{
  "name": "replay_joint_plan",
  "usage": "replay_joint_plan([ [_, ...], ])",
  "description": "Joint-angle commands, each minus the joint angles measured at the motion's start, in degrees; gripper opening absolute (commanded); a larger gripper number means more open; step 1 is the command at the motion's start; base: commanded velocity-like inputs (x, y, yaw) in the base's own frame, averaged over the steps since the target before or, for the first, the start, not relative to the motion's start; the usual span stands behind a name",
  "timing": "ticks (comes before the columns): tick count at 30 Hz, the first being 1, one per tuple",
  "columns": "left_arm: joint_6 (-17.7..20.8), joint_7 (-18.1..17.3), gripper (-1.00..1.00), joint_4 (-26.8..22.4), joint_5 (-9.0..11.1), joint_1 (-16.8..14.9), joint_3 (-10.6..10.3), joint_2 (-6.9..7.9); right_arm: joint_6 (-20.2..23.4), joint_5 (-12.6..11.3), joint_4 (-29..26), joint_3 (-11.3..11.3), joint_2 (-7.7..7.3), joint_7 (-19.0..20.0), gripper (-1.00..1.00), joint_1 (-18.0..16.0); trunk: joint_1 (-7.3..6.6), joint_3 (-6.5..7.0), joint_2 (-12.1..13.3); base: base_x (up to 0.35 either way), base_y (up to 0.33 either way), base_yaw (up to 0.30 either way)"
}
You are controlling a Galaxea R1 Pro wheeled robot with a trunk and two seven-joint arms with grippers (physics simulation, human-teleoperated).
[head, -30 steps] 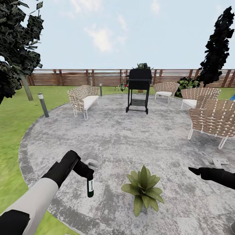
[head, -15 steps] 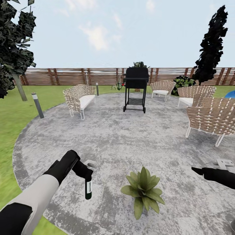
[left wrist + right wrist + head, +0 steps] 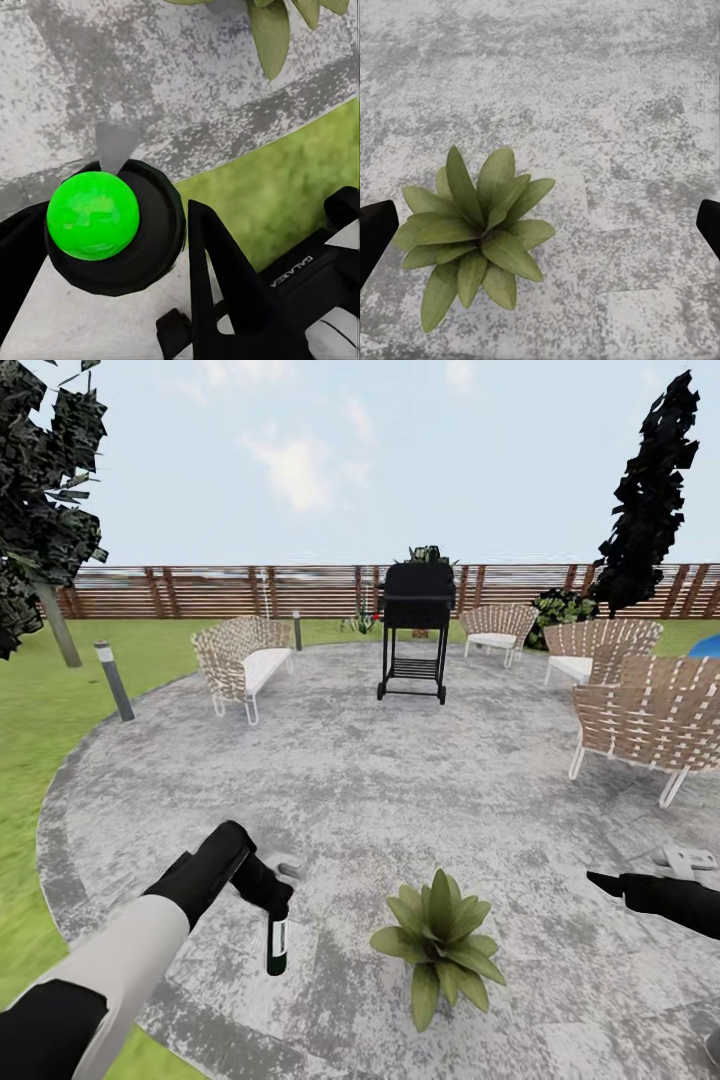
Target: Pick up the pesticide atomizer in the garden and spray insectifuge to fully cover both potted plants in the garden.
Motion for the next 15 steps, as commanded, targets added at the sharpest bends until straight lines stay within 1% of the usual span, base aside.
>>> replay_joint_plan([
  [1, -0.01, -0.59, -1.0, -0.07, -0.8, -0.09, -0.68, -0.58, 0.22, 0.55, -0.06, -0.04, 0.03, 0.62, 1.0, -0.06, -0.01, -0.07, -0.03, 0.0, 0.0, -0.005],
  [2, -0.01, -0.59, -1.0, -0.07, -0.8, -0.17, -0.88, -0.97, 0.23, 0.55, -0.06, -0.03, 0.05, 0.65, 1.0, -0.06, -0.01, -0.07, -0.03, 0.0, 0.0, -0.017],
  [3, -0.01, -0.59, -1.0, -0.03, -0.8, -0.55, -1.59, -1.69, 0.24, 0.55, -0.06, -0.02, 0.08, 0.69, 1.0, -0.06, -0.01, -0.07, -0.03, 0.0, 0.0, -0.064],
  [4, 0.02, -0.59, -1.0, 0.02, -0.78, -1.1, -2.97, -2.23, 0.24, 0.55, -0.04, 0.01, 0.15, 0.72, 1.0, -0.06, -0.01, -0.07, -0.03, 0.0, 0.0, -0.119],
  [5, 0.03, -0.61, -1.0, 0.04, -0.76, -1.4, -3.86, -2.48, 0.24, 0.55, -0.03, 0.04, 0.19, 0.73, 1.0, -0.06, -0.01, -0.08, -0.03, 0.0, 0.0, -0.145],
  [6, 0.05, -0.63, -1.0, 0.08, -0.71, -1.99, -5.78, -2.99, 0.25, 0.55, -0.01, 0.19, 0.27, 0.72, 1.0, -0.06, -0.01, -0.08, -0.03, 0.0, 0.0, -0.187],
  [7, 0.05, -0.66, -1.0, 0.09, -0.69, -2.22, -6.67, -3.27, 0.25, 0.55, 0.0, 0.25, 0.3, 0.72, 1.0, -0.06, -0.01, -0.08, -0.03, 0.0, 0.0, -0.203],
  [8, 0.06, -0.7, -1.0, 0.12, -0.67, -2.56, -8.1, -3.94, 0.25, 0.55, 0.01, 0.33, 0.34, 0.72, 1.0, -0.06, -0.01, -0.09, -0.03, 0.0, 0.0, -0.226],
  [9, 0.07, -0.76, -1.0, 0.18, -0.65, -2.81, -9.06, -4.62, 0.25, 0.55, 0.02, 0.33, 0.34, 0.7, 1.0, -0.06, -0.01, -0.1, -0.03, 0.0, 0.0, -0.24],
  [11, 0.07, -1.13, -1.0, 0.94, -0.63, -3.68, -9.94, -5.34, 0.25, 0.55, 0.02, 0.3, 0.29, 0.71, 1.0, -0.06, -0.01, -0.13, -0.03, 0.0, 0.0, -0.241],
  [15, 0.08, -4.19, -1.0, 5.9, -0.66, -6.86, -10.68, -6.81, 0.2, 0.58, 0.01, 0.33, 0.21, 0.69, 1.0, -0.06, -0.01, -0.17, -0.03, 0.0, 0.0, -0.121],
])
